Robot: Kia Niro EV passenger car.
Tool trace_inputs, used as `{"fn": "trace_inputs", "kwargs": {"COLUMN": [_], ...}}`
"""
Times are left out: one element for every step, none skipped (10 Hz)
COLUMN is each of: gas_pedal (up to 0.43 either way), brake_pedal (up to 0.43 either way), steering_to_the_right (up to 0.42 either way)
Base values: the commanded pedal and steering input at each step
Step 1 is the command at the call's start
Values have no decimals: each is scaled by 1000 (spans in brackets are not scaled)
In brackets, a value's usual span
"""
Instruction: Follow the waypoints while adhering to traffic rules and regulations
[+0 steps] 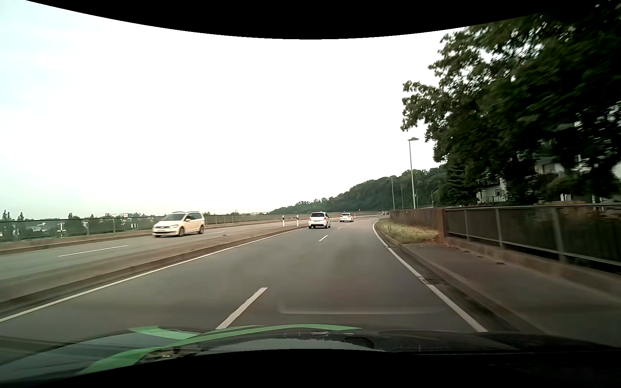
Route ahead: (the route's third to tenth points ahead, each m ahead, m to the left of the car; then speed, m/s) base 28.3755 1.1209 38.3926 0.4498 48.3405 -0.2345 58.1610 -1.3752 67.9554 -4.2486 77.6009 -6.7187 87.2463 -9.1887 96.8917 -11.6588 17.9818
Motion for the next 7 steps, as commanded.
{"fn": "trace_inputs", "kwargs": {"gas_pedal": [228, 228, 228, 228, 228, 228, 228], "brake_pedal": [0, 0, 0, 0, 0, 0, 0], "steering_to_the_right": [5, 4, 4, 4, 5, 4, 5]}}
